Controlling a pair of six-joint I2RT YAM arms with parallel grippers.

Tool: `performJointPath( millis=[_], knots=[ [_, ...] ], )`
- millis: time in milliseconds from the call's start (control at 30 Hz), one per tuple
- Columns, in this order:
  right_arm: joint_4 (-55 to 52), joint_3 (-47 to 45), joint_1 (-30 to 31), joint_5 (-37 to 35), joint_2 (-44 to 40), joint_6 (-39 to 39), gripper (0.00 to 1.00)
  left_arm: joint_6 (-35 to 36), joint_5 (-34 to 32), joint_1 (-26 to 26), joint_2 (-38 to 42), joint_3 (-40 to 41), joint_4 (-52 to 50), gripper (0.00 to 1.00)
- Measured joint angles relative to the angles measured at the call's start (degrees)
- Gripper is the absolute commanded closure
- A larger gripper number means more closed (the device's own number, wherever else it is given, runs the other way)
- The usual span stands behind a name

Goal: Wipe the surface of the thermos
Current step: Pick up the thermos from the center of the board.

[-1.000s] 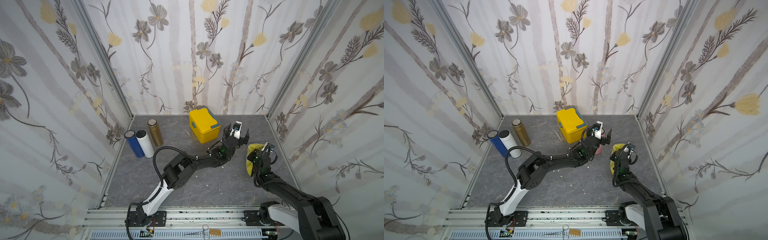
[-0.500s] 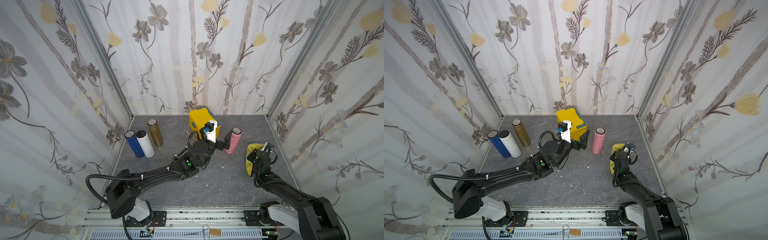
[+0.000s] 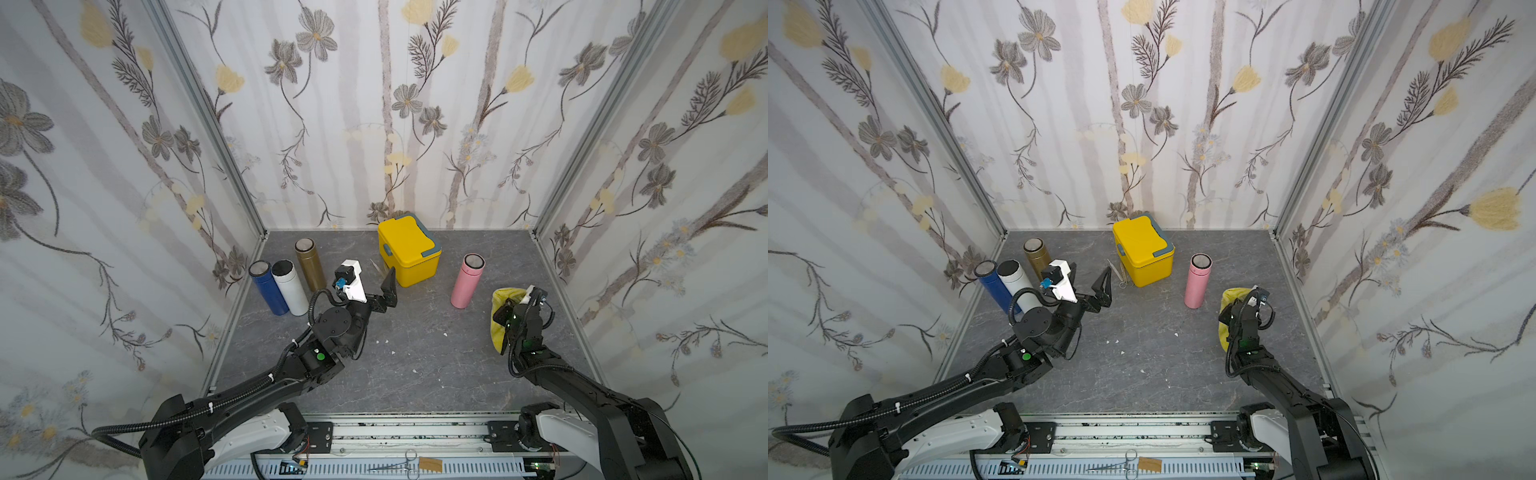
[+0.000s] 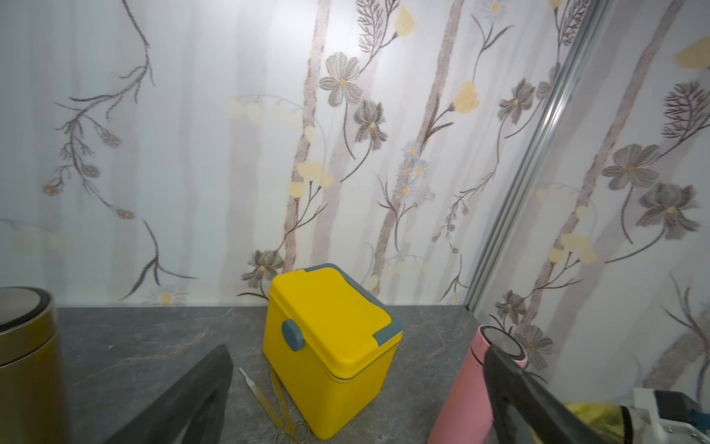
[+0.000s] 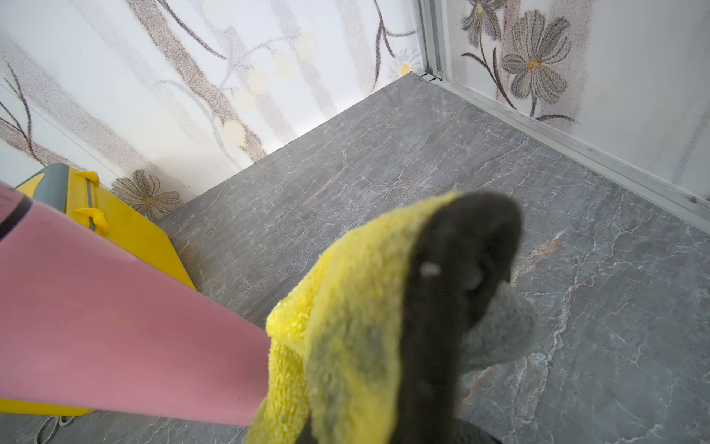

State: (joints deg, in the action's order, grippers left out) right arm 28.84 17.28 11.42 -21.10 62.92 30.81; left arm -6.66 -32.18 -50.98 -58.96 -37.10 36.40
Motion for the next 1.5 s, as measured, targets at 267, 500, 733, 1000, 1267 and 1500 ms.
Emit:
performJointPath(
  millis=[267, 500, 733, 1000, 1267, 1500],
  knots=[
    [-0.1, 0.1, 0.0, 0.4, 0.7, 0.0, 1.0, -4.2, -1.3, 7.6, -0.2, 1.6, -3.9, 0.06],
    [-0.3, -0.1, 0.0, 1.5, -0.2, -0.5, 1.0, -7.5, -0.8, 10.8, -4.5, 0.5, -4.7, 0.06],
    [-0.3, -1.6, 0.1, 1.9, -2.2, -0.9, 1.0, -9.6, -5.0, 12.4, -11.2, -3.9, -7.6, 0.06],
    [-0.4, -1.0, 0.5, 2.6, -1.1, -0.9, 1.0, -14.6, -15.8, 13.7, -16.6, -9.2, -14.0, 0.04],
    [-0.4, -1.0, 0.9, 2.5, -1.1, -1.1, 1.0, -17.3, -24.3, 17.2, -22.3, -14.6, -21.0, 0.04],
    [-0.4, -0.9, 1.0, 2.3, -0.9, -1.2, 1.0, -18.1, -28.0, 20.7, -29.3, -19.8, -25.4, 0.03]
  ],
)
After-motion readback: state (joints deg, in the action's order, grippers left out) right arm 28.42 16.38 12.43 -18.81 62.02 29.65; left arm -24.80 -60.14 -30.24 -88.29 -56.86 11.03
